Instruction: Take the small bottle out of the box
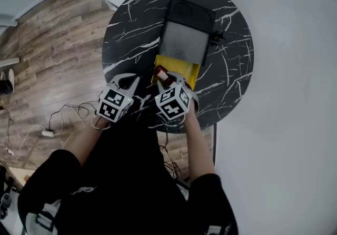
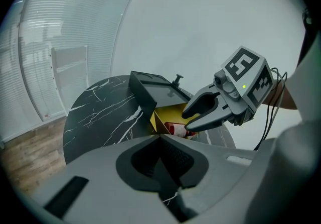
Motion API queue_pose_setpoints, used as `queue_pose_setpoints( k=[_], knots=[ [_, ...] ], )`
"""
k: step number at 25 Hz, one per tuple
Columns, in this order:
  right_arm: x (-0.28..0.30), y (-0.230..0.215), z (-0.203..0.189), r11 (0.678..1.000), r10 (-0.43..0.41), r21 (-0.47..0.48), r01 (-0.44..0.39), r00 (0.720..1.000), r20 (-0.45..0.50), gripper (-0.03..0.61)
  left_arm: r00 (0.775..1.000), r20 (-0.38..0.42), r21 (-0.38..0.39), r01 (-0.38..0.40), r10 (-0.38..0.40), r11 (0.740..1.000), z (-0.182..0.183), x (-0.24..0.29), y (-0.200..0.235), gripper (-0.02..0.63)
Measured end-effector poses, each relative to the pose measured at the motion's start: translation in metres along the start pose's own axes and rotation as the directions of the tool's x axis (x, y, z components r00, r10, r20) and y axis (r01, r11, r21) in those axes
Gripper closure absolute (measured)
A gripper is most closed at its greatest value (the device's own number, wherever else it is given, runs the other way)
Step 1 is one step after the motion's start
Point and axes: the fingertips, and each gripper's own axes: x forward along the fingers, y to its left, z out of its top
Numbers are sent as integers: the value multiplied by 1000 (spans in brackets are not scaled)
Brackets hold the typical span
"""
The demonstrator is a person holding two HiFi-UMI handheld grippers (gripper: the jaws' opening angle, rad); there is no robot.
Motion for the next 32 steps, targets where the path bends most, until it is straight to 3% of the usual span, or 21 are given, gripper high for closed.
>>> queue_pose_setpoints(
  k=[11,17,24,32],
  knots=[
    [29,-4,-14,998,37,-41,-42,993,-108,413,1000,-12,-47,-15,15,999,-5,4,10,615],
    [40,-14,-16,994,-4,-104,-12,989,-145,403,1000,-3,-70,-21,21,997,-7,0,12,615],
    [57,-8,-17,990,62,-114,-84,981,-183,378,999,3,-94,-36,37,995,-8,-2,17,615],
    [68,-10,-18,990,72,-101,-95,974,-213,365,999,1,-100,-40,40,994,-8,-3,27,615]
  ],
)
